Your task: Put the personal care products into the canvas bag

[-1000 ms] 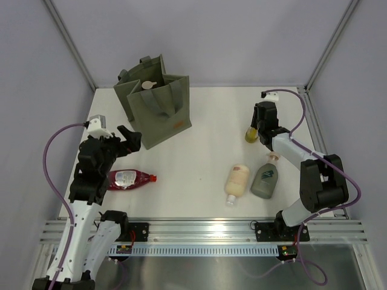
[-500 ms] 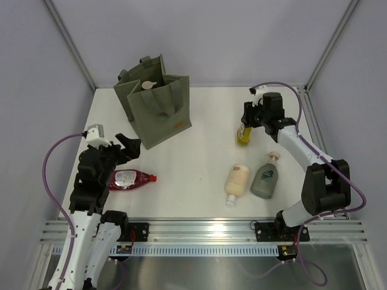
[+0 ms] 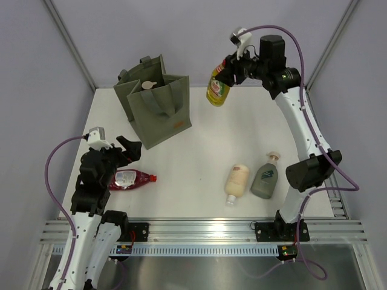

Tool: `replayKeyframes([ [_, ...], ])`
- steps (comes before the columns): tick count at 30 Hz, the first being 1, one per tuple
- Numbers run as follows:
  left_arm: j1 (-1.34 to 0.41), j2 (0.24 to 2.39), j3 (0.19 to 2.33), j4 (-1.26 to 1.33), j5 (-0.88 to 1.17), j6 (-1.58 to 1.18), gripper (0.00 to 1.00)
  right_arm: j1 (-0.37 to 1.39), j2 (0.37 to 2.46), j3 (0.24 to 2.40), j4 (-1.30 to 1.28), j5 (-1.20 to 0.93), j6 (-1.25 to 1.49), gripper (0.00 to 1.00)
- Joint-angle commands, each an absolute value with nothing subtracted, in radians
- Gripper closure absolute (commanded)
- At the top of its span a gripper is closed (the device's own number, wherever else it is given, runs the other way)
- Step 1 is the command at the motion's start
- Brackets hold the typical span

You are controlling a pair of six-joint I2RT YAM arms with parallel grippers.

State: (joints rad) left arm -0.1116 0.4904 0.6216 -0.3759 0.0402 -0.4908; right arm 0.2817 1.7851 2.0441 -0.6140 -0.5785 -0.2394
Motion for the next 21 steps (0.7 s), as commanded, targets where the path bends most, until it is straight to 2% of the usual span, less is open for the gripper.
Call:
replayKeyframes([
  [1, -0.107, 0.473, 0.626, -0.362, 0.034, -0.511, 0.01, 0.394, 1.837, 2.43, -0.595, -0.672, -0.2, 1.0],
  [3, -0.107, 0.465, 0.623, -0.364, 0.031, -0.515, 0.01, 0.435, 1.939, 2.642, -0.586, -0.67, -0.134, 1.0],
  [5, -0.107, 0.456, 0.62, -0.365, 0.029, -0.522, 0.01, 0.462, 2.009, 2.716, -0.493, -0.655, -0.076, 1.0],
  [13, -0.107, 0.448, 0.641, -0.406, 0.026, -0.528, 0.01, 0.63, 2.213, 2.787, -0.139, -0.504, -0.077, 1.0],
  [17, -0.107, 0.433, 0.627, -0.408, 0.029, -0.543, 0.01, 0.664, 2.319, 2.858, 0.042, -0.434, -0.11, 1.0],
  [21, -0.107, 0.449, 0.618, -0.391, 0.044, -0.555, 0.01, 0.663, 2.353, 2.85, 0.103, -0.381, -0.141, 1.0],
])
